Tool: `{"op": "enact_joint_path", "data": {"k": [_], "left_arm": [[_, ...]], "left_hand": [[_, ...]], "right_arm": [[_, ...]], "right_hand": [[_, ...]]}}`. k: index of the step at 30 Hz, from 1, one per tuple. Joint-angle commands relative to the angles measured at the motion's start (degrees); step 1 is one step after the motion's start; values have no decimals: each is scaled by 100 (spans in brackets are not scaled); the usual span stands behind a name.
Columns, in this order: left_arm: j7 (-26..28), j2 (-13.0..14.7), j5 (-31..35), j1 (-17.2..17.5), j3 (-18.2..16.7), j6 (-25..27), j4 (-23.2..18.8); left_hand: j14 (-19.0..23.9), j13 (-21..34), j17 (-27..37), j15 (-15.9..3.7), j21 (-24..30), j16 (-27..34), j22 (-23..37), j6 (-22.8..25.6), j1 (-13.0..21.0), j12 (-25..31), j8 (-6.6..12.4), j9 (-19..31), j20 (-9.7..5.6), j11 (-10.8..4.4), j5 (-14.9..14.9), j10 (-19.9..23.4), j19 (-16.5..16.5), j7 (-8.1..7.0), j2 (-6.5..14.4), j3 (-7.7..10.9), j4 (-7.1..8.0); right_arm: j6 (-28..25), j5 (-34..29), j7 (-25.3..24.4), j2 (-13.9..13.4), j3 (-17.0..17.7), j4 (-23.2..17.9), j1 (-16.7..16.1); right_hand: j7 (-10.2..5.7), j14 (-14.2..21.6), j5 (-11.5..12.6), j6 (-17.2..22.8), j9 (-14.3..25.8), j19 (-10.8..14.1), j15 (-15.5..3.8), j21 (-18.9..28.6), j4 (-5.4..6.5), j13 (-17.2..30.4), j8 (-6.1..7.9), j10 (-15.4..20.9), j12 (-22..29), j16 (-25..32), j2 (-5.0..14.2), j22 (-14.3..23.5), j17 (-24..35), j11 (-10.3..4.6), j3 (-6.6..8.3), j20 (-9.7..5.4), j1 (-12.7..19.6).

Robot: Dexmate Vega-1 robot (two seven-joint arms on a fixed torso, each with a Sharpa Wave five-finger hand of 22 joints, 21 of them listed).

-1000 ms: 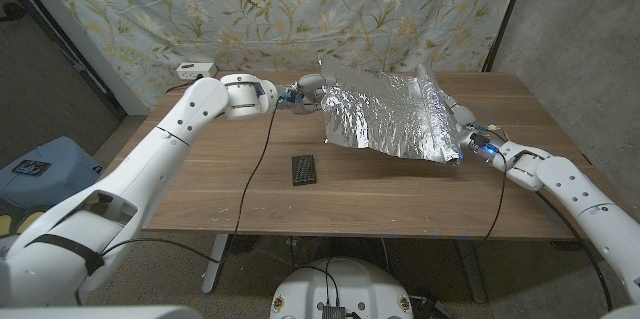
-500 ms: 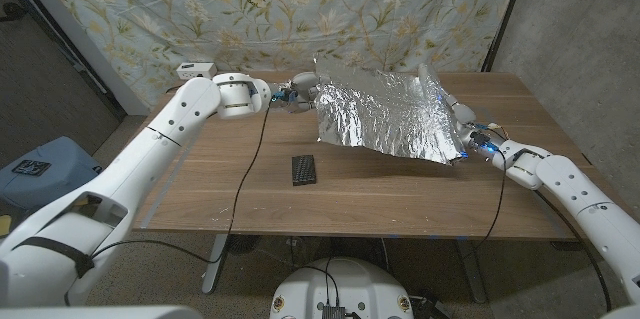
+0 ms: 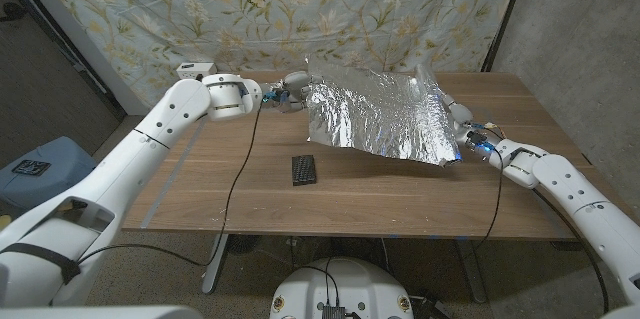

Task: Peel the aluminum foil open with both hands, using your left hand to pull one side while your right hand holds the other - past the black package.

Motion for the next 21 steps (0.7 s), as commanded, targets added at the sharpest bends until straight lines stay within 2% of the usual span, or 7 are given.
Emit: {"op": "enact_joint_path", "data": {"k": [1, 9, 21], "left_arm": [[-77, 203, -77, 123, -75, -76, -121], [-72, 283, -139, 146, -89, -65, -150], [110, 536, -324, 460, -330, -219, -466]], "left_hand": [[48, 18, 2, -3, 22, 0, 9, 377, 11, 26, 17, 16, -19, -54, -9, -10, 23, 390, 57, -22, 9], [50, 11, 13, -5, 30, -7, 8, 377, 14, 31, 15, 20, -21, -52, -13, -3, 16, 385, 59, -24, 7], [50, 1, 27, -7, 41, -19, 6, 377, 13, 34, 11, 24, -25, -61, -18, -6, 10, 386, 56, -29, 6]], "right_arm": [[103, -30, -85, 2, -4, -152, -107], [113, -35, -115, 11, -45, -183, -128], [92, -106, -61, 20, -162, -94, 9]], "right_hand": [[-22, -18, 52, 27, 13, 5, 21, -22, -10, 11, 32, 25, -32, -4, 36, 15, -1, -2, -60, 35, 3], [-30, -15, 55, 49, 9, 12, 17, -47, -18, 12, 41, 35, -40, -1, 41, 16, -9, -12, -73, 29, 16], [-21, -12, 56, 40, 5, 33, 43, -79, -2, 20, 37, 53, -48, 4, 76, 18, -14, 10, -92, 34, 0]]}}
